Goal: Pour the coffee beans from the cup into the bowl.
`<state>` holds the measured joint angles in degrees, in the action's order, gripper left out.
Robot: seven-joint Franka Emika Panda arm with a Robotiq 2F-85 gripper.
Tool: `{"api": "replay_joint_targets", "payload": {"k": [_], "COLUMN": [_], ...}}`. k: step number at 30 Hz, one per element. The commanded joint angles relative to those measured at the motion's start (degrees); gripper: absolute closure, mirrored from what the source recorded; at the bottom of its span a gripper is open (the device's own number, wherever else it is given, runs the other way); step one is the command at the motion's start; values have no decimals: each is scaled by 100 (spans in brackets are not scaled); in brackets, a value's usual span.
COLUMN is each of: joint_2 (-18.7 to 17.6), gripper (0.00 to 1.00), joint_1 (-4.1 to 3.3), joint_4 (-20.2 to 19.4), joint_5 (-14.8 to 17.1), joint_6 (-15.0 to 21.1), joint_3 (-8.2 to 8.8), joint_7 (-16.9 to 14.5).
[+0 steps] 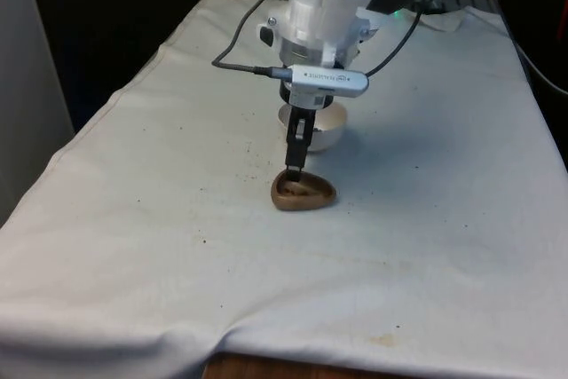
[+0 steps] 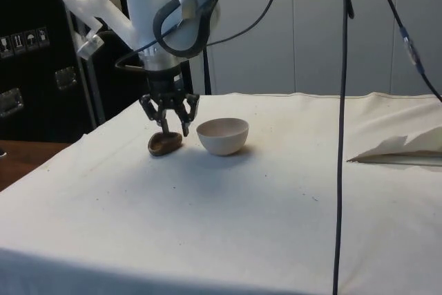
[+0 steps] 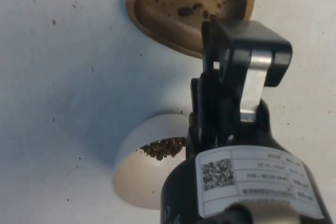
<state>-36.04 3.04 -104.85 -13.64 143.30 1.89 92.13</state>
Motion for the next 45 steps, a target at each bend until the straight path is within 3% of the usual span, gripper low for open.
{"api": "replay_joint_targets", "payload": {"k": [1,3,7,8,9,11,17,18,19,26,27,28,32,33,34,38,39,40,45], "joint_2": [-23,-29,-34,-6,-34,17,218,178,246,481,424,510,665,613,722,842,808,877,1054], "gripper": [53,37,17,9,9,0,0,0,0,0,0,0,0,0,0,0,0,0,0], "joint_1": [74,74,74,0,74,80,74,0,69,69,0,63,52,-6,46,34,-11,34,23], "joint_4": [11,17,17,6,17,17,17,57,23,40,57,40,46,57,46,52,57,52,46], "joint_5": [92,92,97,6,97,103,166,80,183,235,126,241,264,160,264,269,160,269,286], "joint_6": [74,74,80,6,80,34,-166,-178,-195,-435,-407,-464,-630,-602,-682,-802,-785,-842,-1014], "joint_3": [-74,-69,-63,17,-63,-69,-63,29,-57,-46,29,-46,-40,34,-34,-34,29,-34,-29], "joint_7": [-97,-109,-115,-17,-115,-138,-252,-155,-275,-384,-269,-390,-424,-321,-430,-435,-338,-435,-435]}}
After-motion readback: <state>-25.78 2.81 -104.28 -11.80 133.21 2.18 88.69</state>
